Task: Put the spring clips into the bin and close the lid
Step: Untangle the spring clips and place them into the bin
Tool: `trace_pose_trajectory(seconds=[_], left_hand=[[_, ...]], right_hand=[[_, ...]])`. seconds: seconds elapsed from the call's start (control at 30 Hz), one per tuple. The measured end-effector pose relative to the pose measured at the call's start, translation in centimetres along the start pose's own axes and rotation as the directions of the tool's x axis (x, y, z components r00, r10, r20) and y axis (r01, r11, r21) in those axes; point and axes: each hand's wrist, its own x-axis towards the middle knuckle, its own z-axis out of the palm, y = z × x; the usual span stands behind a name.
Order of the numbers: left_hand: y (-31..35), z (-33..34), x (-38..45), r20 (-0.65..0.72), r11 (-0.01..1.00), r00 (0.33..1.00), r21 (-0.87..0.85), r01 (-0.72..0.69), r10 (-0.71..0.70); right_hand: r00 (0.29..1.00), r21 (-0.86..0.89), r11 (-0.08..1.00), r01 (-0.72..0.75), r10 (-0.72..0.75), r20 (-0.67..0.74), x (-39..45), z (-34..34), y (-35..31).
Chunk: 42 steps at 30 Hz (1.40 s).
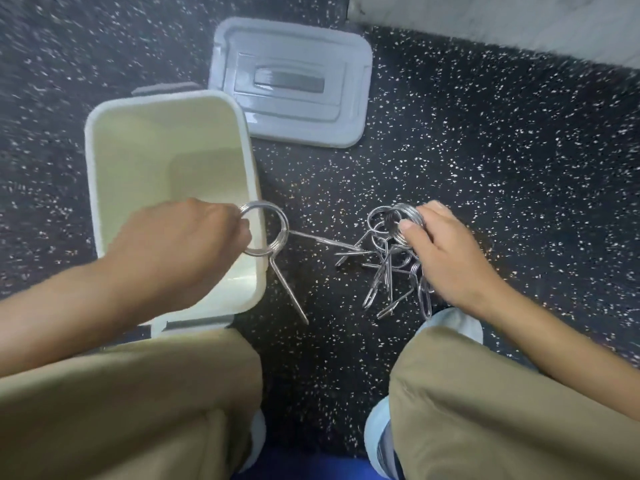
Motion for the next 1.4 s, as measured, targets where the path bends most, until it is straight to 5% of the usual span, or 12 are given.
trace_pose_trajectory(seconds=[0.33,0.63,0.8,0.97,1.23,1.4], left_hand=[[-5.2,1.3,-4.6,0.09,0.875,0.939,-0.343,0.341,-0.331],[-9.4,4.4,-3.7,0.189,0.794,0.832,-0.25,0.554,-0.522],[-8.8,6.1,-1.3,0.186,0.854,0.853,-0.103,0.511,-0.488],[-7.9,8.5,2.5,0.338,0.938,0.881,0.022,0.345,-0.332],[-7.9,10.1,3.9,0.529,0.951,0.79,0.18,0.252,-0.309],[-8.0,10.3,4.1,0.55,0.954,0.782,0.113,0.276,-0.292]], right_hand=[[0.98,-0.002,0.988,0.154,-0.153,0.124,1.3,0.5,-5.8],[0.986,0.161,0.978,0.129,-0.144,0.079,0.9,2.0,-9.3],[0.991,0.166,0.98,0.113,-0.123,0.05,1.1,2.4,-9.2],[0.993,0.134,0.984,0.114,-0.116,0.008,2.5,0.9,-8.5],[0.996,0.278,0.958,0.066,-0.048,-0.071,3.9,-1.1,-9.5],[0.999,0.354,0.935,0.026,-0.018,-0.026,4.8,-1.7,-10.2]])
